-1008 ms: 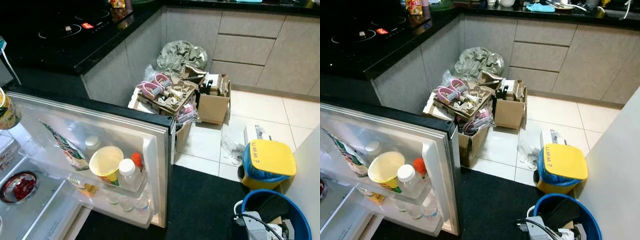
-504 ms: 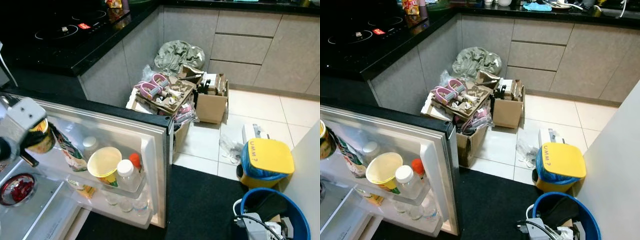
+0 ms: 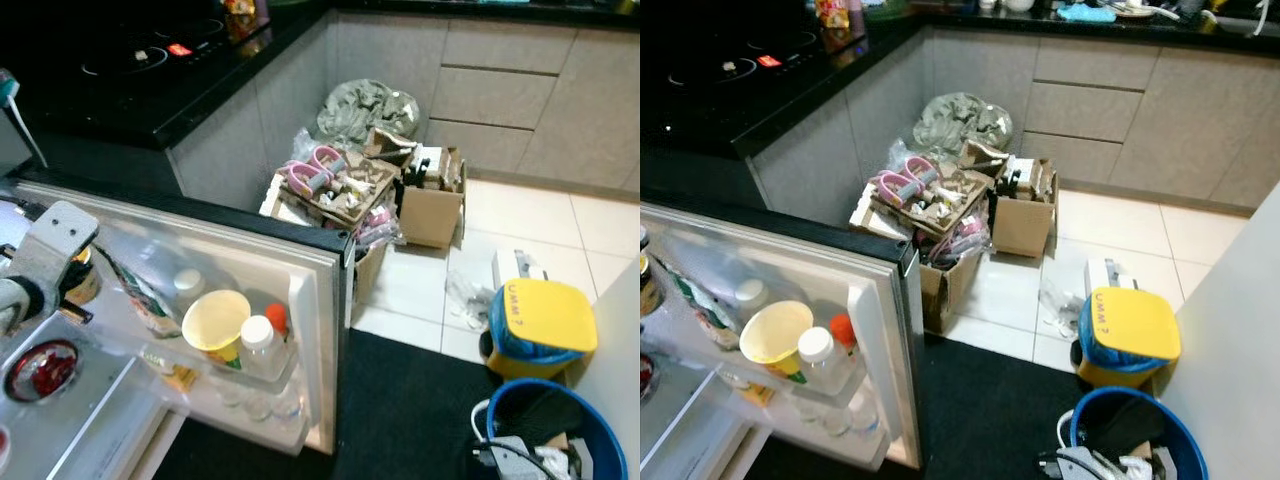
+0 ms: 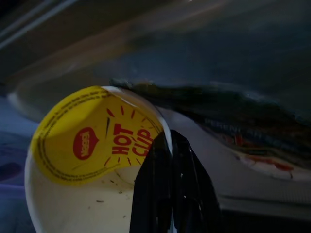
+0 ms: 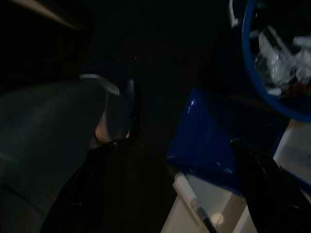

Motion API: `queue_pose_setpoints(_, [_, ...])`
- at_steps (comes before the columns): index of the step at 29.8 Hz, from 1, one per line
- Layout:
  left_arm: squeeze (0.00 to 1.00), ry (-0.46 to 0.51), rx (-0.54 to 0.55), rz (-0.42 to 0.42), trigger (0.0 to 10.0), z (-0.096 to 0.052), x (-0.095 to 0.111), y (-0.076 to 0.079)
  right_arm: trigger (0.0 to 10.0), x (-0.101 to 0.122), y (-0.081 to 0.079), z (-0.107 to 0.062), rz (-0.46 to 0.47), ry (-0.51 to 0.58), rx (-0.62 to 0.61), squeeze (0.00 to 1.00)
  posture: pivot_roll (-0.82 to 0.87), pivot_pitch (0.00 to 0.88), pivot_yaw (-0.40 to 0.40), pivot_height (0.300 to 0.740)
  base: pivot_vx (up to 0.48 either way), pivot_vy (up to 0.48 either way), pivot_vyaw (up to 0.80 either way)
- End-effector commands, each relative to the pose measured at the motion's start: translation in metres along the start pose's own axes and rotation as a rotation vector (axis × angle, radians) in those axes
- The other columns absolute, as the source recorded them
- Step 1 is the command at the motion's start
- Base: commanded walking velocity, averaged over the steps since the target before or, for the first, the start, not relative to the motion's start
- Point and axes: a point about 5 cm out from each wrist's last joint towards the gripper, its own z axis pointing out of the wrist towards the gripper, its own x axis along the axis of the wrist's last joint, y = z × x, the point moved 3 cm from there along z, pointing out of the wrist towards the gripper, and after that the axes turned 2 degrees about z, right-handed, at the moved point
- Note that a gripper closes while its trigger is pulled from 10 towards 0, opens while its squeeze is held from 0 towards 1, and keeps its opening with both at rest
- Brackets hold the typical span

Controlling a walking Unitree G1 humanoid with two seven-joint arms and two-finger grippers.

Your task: Restocking fridge

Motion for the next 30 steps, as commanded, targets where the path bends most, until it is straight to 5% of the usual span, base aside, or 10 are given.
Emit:
queue_pose_setpoints(1, [0.0, 0.003, 0.004, 0.013, 10.0, 0.009, 0.0, 0.008, 10.0, -0.003, 0.001, -0.001, -0.02, -0.004, 0.002, 0.0, -0.09, 0.072, 0.014, 0.74, 0.0, 0.0, 0.0])
queue_pose_setpoints(11, [0.0, 0.024, -0.066, 0.017, 10.0, 0.03, 0.012, 0.031, 10.0, -0.019, 0.003, -0.003, -0.019, -0.026, 0.002, 0.0, -0.11, 0.141, 0.03, 0.74, 0.0, 0.0, 0.0])
queue_pose_setpoints(22, [0.0, -0.018, -0.143, 0.012, 10.0, 0.034, 0.004, 0.042, 10.0, -0.019, 0.005, -0.003, -0.022, -0.025, -0.001, 0.0, -0.11, 0.148, 0.03, 0.74, 0.0, 0.0, 0.0])
queue_pose_setpoints(30, [0.0, -0.027, -0.308, -0.063, 10.0, 0.033, 0.001, 0.07, 10.0, -0.015, 0.006, -0.003, -0.027, -0.017, -0.003, 0.0, -0.1, 0.141, 0.031, 0.74, 0.0, 0.0, 0.0])
